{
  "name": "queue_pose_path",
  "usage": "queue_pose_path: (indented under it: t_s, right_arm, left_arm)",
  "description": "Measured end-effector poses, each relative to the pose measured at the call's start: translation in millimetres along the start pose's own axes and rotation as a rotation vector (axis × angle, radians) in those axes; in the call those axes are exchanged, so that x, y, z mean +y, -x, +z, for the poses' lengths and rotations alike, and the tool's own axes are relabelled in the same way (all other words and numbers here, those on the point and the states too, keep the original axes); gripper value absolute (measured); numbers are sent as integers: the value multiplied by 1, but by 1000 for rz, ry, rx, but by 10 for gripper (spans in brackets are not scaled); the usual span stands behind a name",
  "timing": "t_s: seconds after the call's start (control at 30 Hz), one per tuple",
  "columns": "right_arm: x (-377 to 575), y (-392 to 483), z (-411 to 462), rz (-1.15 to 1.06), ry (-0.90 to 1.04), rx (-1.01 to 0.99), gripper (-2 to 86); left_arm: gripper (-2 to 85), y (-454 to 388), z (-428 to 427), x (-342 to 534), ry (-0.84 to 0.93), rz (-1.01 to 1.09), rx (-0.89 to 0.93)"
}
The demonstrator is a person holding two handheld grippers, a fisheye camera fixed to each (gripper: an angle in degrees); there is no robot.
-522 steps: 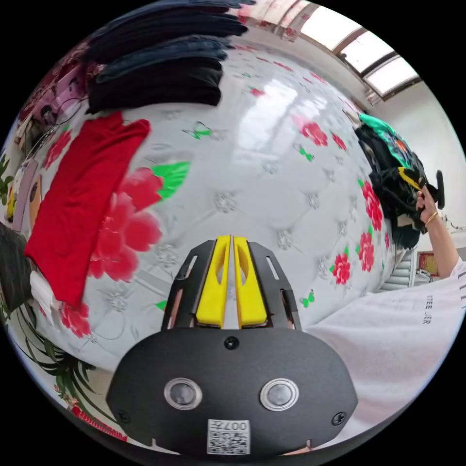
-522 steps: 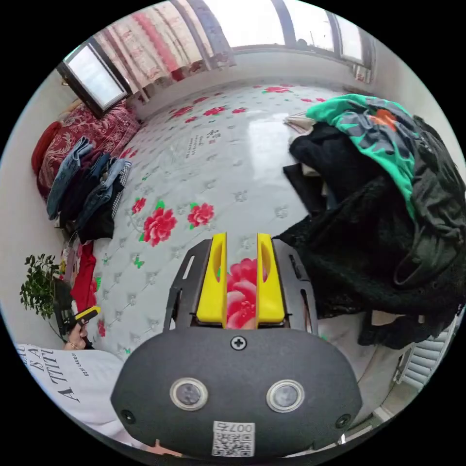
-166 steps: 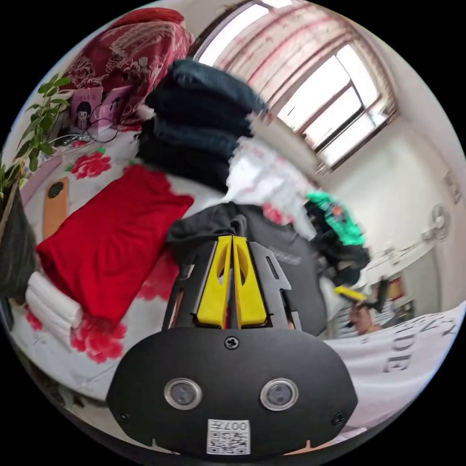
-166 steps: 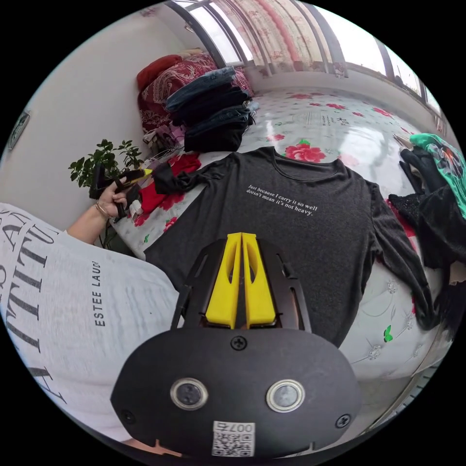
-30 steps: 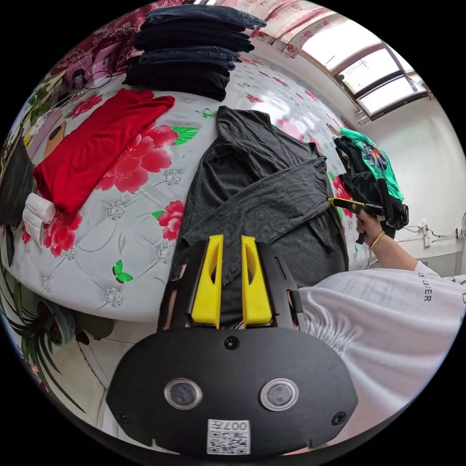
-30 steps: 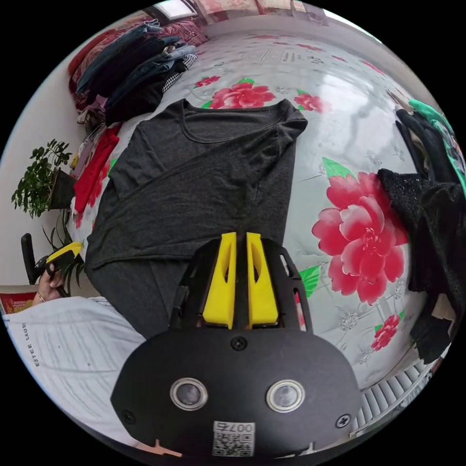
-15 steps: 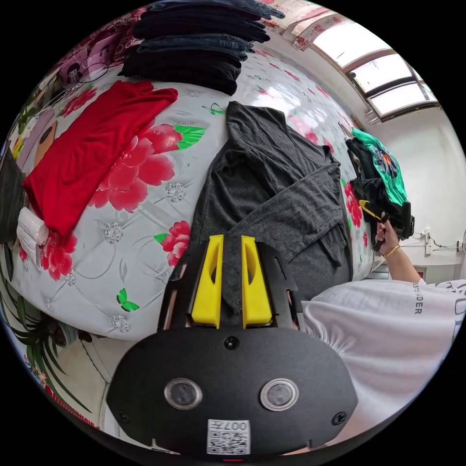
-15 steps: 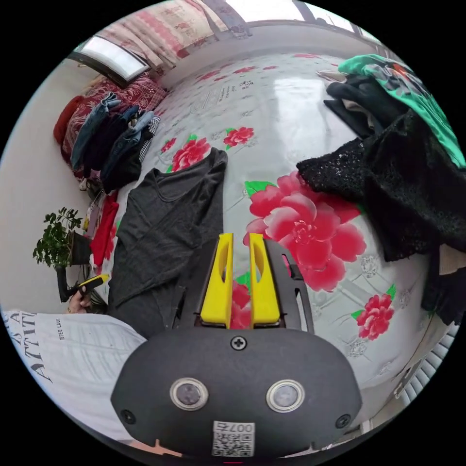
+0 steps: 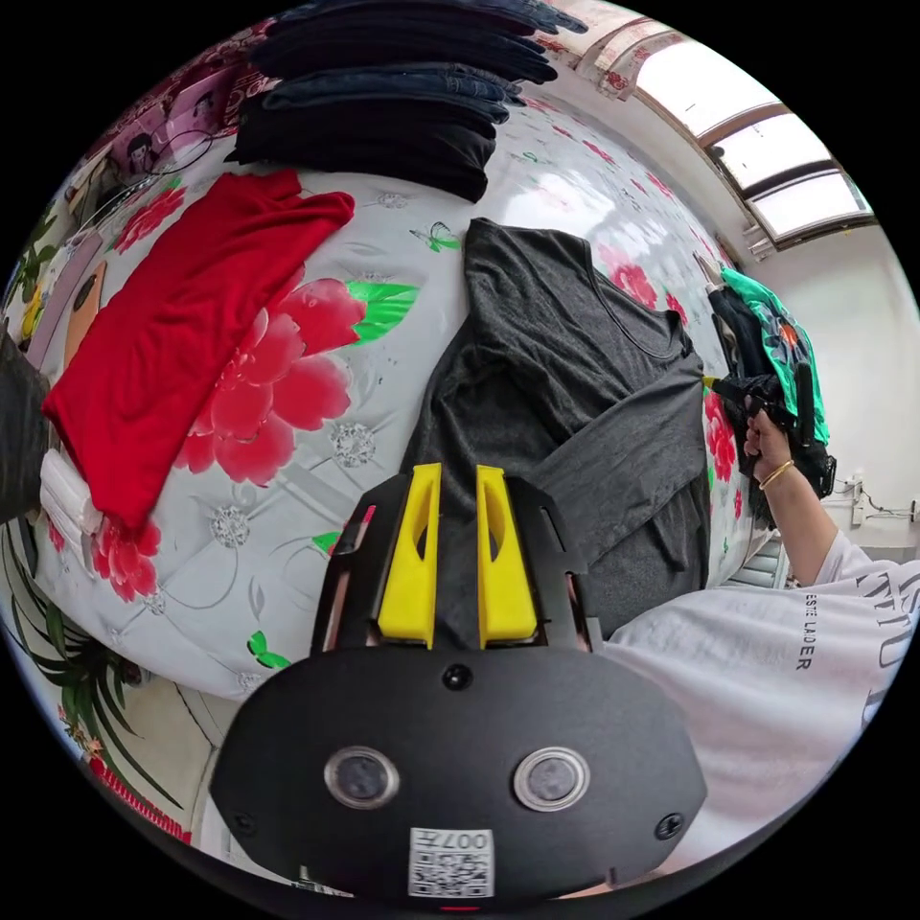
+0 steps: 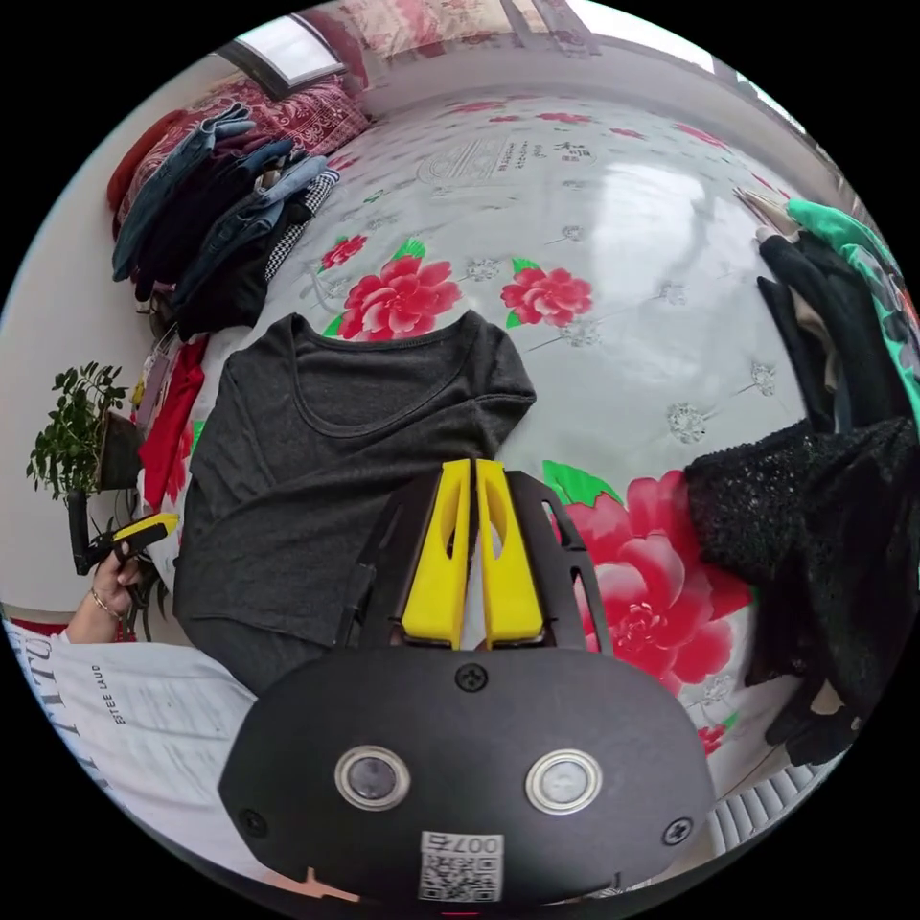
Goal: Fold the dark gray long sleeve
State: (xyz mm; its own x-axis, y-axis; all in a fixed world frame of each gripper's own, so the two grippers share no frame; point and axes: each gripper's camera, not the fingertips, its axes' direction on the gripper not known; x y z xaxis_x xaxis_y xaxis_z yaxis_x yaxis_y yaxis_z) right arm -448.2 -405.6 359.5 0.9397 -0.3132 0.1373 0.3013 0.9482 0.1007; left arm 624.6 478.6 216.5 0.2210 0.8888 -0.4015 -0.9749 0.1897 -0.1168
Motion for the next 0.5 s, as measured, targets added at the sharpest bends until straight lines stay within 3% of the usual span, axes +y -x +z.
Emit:
queue_pose_path:
  t_s: [0.1,0.27,0.5]
  right_arm:
    - [9,-31,-14,82,-32,67,2]
    - [18,-69,-28,212,-61,-14,22]
    - [56,-1,-37,-49,-46,-111,45]
  left_arm:
    - [64,2,3,6,12,-38,13]
    - [64,-8,4,9,16,-45,33]
    - [65,-38,-8,16,-21,38,7]
